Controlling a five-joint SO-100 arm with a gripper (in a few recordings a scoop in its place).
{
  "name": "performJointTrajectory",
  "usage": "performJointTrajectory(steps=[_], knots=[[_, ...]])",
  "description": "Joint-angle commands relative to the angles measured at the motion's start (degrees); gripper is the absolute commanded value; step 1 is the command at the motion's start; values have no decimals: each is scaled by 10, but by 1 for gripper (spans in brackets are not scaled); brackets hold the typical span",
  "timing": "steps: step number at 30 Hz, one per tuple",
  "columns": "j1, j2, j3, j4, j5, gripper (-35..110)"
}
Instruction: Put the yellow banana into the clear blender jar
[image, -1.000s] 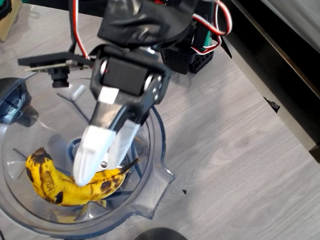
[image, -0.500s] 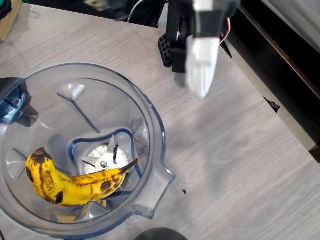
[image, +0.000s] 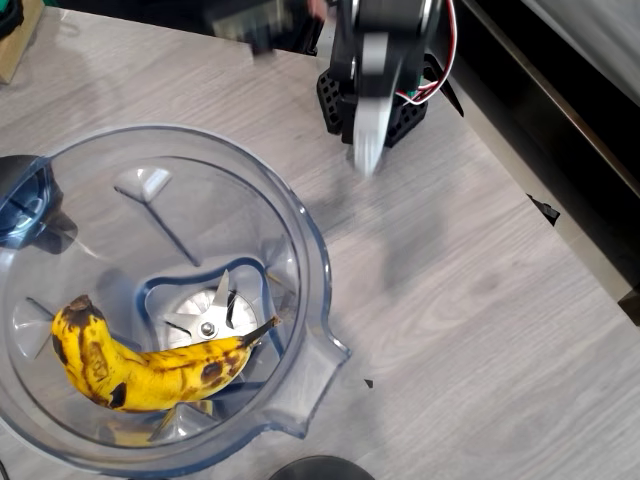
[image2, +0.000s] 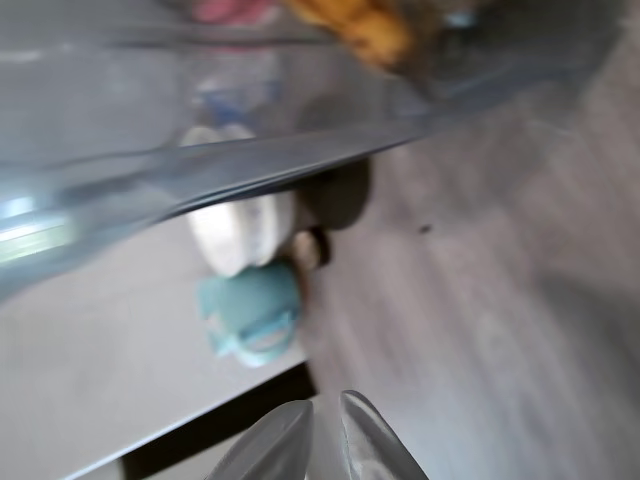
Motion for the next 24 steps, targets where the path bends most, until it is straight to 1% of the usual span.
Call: performJointTrajectory(steps=[1, 6, 12, 18, 24], knots=[[-4, 76, 112, -40, 0, 0], [-13, 141, 200, -44, 3, 0], [-9, 141, 285, -44, 4, 0], [41, 141, 345, -46, -2, 0], [39, 141, 414, -75, -4, 0]])
